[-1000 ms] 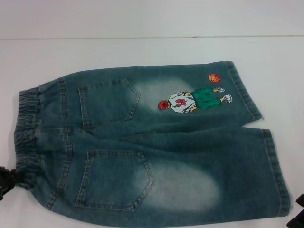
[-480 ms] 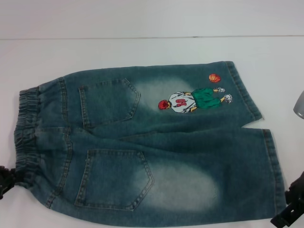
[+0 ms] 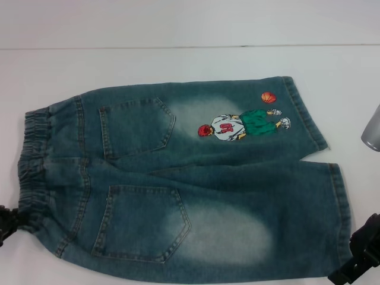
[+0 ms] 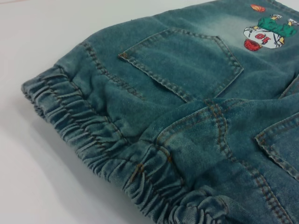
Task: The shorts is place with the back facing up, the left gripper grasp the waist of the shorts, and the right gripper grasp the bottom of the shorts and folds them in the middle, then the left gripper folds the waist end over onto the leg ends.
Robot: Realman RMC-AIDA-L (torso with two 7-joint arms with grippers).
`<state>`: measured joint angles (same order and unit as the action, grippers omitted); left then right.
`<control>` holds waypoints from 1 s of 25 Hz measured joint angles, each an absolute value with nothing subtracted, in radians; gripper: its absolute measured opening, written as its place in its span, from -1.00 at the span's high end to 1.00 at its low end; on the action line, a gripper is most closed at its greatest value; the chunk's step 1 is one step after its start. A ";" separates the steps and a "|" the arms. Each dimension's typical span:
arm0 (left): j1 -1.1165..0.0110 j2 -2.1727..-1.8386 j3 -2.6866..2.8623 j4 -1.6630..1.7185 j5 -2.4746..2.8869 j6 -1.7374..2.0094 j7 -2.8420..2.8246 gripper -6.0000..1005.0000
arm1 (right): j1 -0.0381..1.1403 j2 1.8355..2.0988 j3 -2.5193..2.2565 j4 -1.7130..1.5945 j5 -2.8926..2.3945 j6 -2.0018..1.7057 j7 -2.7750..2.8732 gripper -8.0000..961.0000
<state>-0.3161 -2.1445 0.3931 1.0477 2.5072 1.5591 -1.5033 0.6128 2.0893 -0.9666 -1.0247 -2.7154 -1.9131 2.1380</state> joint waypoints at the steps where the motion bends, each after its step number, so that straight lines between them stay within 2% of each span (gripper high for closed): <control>1: -0.316 -2.144 0.393 1.048 2.507 1.557 -1.503 0.90 | 0.611 2.089 -0.969 -1.026 -2.715 -1.911 2.138 -0.81; 5: -0.317 -2.144 0.394 1.048 2.508 1.552 -1.503 0.90 | 0.601 2.089 -0.992 -1.028 -2.717 -1.887 2.137 -0.65; 10: -0.316 -2.144 0.393 1.047 2.508 1.549 -1.503 0.90 | 0.594 2.089 -0.997 -1.039 -2.714 -1.882 2.132 -0.17; 21: -0.313 -2.144 0.390 1.032 2.508 1.539 -1.507 0.90 | 0.588 2.089 -1.022 -1.049 -2.718 -1.903 2.115 0.33; 24: -0.313 -2.144 0.386 1.032 2.508 1.539 -1.510 0.90 | 0.581 2.089 -1.020 -1.069 -2.715 -1.894 2.115 0.80; 25: -0.312 -2.144 0.386 1.032 2.508 1.538 -1.511 0.90 | 0.579 2.089 -1.019 -1.073 -2.715 -1.891 2.115 0.82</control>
